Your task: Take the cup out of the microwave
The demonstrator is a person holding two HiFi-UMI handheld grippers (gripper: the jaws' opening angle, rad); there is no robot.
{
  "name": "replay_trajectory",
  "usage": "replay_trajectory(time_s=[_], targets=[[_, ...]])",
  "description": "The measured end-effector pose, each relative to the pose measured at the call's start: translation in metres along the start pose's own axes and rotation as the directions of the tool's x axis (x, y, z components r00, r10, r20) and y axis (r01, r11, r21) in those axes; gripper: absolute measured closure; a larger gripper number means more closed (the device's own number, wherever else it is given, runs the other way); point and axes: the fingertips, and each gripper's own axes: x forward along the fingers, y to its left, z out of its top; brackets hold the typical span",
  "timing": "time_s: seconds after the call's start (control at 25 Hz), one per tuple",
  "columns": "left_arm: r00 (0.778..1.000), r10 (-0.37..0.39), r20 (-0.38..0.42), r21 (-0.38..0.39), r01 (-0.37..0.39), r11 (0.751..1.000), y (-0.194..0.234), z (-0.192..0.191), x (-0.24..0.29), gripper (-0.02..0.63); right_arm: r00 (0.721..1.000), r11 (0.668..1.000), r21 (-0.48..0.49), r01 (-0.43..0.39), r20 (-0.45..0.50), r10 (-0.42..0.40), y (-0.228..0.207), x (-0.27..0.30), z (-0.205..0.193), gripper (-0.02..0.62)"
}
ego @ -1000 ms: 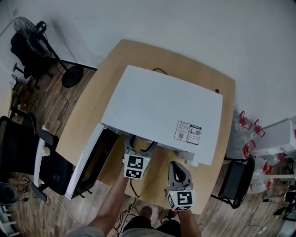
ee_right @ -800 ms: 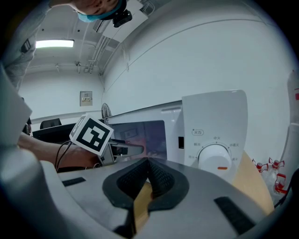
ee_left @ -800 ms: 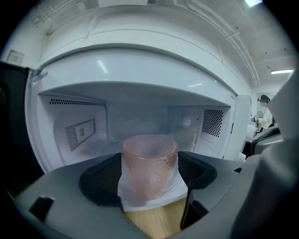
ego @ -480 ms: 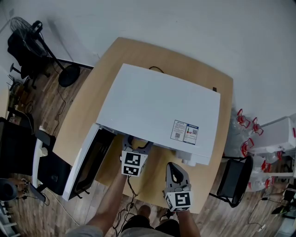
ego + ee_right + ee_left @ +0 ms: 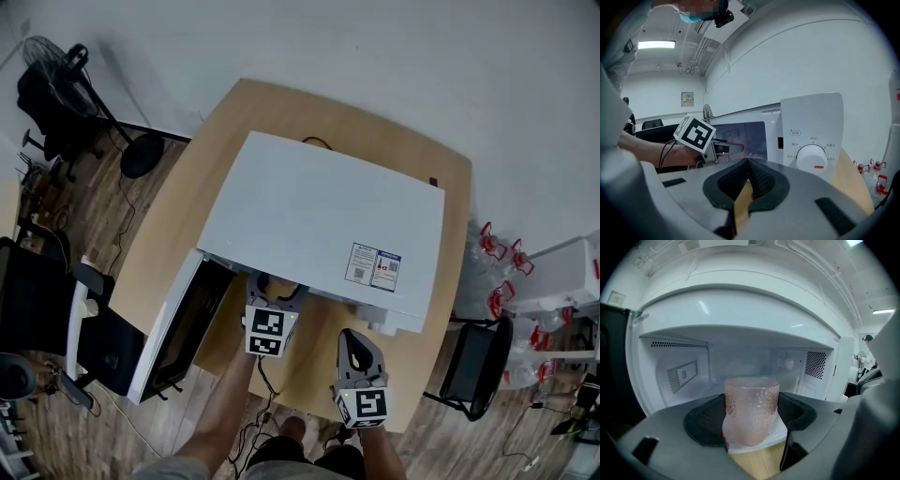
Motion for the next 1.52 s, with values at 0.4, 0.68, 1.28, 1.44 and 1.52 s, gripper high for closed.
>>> replay_trajectory(time_s=[0.4,0.68,1.28,1.44,1.52], targets=[[0.999,0.03,0.028,0.01,-0.031,0.999,0.001,0.012,-0.031,0.247,0.999,1.0,-0.007,-0.017,0.032,0.017,0.008,-0.011,0.012,0.577],[0.997,0.063,0.04,0.012,-0.064,0.998,-0.006,0.015,-0.062,0.246,0.998,0.999,-0.025,-0.034,0.058,0.035,0.012,-0.026,0.021,0.577],[0.994,0.084,0.065,0.011,-0.085,0.996,-0.054,0.02,-0.124,0.247,0.992,0.998,-0.051,-0.038,0.115,0.044,0.002,-0.077,0.036,0.577],[0.996,0.071,0.061,0.024,-0.073,0.997,-0.076,0.018,-0.134,0.247,0.993,0.999,-0.047,-0.011,0.115,0.016,-0.008,-0.096,0.035,0.577],[0.996,0.059,0.067,0.025,-0.061,0.998,-0.089,0.017,-0.139,0.245,0.993,0.999,-0.046,0.002,0.116,0.004,-0.013,-0.106,0.033,0.577]])
